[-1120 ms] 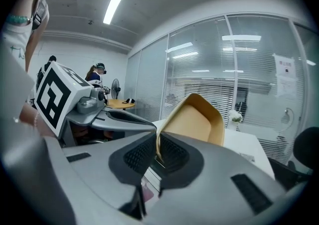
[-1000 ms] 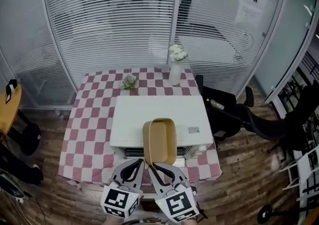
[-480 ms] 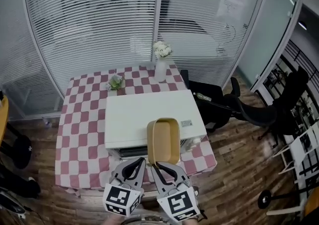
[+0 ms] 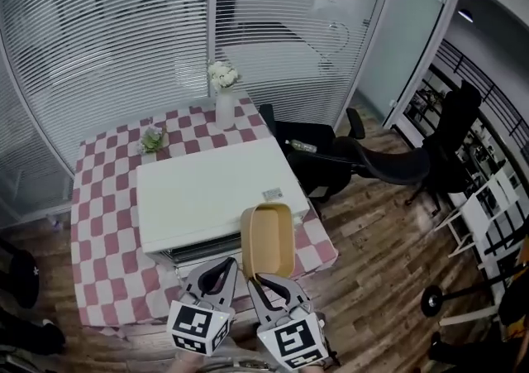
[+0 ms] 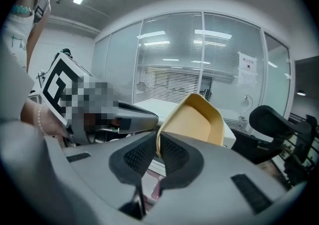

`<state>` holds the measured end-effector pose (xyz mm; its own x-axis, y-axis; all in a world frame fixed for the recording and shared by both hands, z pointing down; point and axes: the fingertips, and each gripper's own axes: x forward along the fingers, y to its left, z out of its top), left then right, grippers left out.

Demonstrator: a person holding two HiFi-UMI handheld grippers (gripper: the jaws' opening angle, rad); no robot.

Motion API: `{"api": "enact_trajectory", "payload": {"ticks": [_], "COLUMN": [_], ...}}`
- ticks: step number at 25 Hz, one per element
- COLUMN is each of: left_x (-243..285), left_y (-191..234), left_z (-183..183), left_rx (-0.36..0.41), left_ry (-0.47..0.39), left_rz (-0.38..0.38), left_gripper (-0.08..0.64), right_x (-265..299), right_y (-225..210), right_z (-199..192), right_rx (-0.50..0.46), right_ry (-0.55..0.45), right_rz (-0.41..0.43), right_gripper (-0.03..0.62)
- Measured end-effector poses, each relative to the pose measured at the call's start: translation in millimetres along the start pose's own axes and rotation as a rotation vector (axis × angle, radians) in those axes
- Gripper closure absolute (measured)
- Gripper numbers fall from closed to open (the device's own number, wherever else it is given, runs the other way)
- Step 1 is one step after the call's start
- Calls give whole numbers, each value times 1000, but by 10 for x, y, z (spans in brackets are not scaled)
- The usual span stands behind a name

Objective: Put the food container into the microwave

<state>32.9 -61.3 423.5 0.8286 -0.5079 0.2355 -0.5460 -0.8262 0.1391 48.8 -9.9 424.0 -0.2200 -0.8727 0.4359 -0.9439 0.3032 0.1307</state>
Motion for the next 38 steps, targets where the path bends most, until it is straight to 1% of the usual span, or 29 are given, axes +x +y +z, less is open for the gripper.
{"api": "enact_trajectory", "payload": {"ticks": [5, 8, 14, 19, 23, 26, 38], "left_x": [134, 182, 210, 205, 178, 137, -141], "left_y": [-166, -217, -256, -226, -149, -54, 451], "left_z": [-53, -89, -152, -211, -255, -277, -324], "left_rx": [5, 9, 7, 3, -12, -23, -86], "left_ry": [24, 34, 53, 68, 77, 80, 73], "left_rz": [-62, -83, -103, -97, -76, -49, 121], "left_gripper": [546, 546, 546, 546, 546, 546, 546], "right_x": [-128, -153, -158, -63, 56, 154, 702], "right_y": [-140, -169, -184, -90, -8, 54, 318], "right_z": [-216, -349, -610, -889, -1027, -1062, -1131], "right_rx": [46, 70, 76, 81, 74, 67, -35], "right_ry": [46, 66, 132, 185, 236, 251, 330], "right_rz": [-63, -77, -85, -49, -1, 35, 231], "right_gripper": [574, 574, 574, 574, 574, 574, 572]}}
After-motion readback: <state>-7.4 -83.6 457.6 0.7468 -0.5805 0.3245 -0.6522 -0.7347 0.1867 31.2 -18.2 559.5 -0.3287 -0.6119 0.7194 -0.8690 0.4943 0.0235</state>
